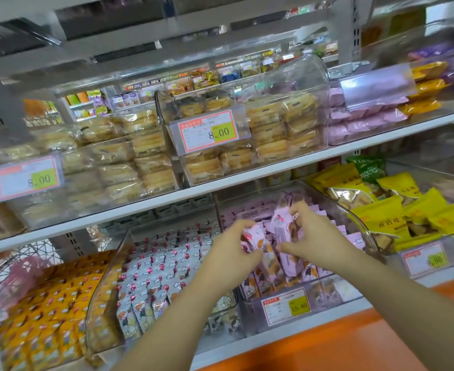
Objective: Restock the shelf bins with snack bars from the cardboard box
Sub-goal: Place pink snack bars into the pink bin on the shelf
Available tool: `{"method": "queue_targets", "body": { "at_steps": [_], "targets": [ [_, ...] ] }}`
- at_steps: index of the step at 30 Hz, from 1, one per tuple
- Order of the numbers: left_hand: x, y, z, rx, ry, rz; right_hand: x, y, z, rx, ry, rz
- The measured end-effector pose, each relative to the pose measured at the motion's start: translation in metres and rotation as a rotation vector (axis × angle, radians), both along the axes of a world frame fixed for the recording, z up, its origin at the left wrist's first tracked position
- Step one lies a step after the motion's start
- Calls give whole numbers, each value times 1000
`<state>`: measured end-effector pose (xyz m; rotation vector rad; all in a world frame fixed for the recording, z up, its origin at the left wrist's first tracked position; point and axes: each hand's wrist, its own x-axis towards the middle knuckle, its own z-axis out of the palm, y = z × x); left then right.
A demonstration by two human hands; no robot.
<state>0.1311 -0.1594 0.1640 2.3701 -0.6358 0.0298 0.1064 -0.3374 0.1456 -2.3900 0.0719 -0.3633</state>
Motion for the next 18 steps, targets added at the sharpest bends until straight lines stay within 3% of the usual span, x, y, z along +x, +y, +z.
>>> {"method": "queue_targets", "body": {
  "at_steps": [3, 9, 18],
  "targets": [
    [3, -17, -14, 187, 22, -72, 3, -6, -4, 22, 21, 48],
    [6, -37, -31, 359, 52, -64, 11, -12, -10, -116, 89, 151],
    [10, -28, -22, 443, -78, -81, 17, -35, -8, -28, -117, -89]
  ]
}}
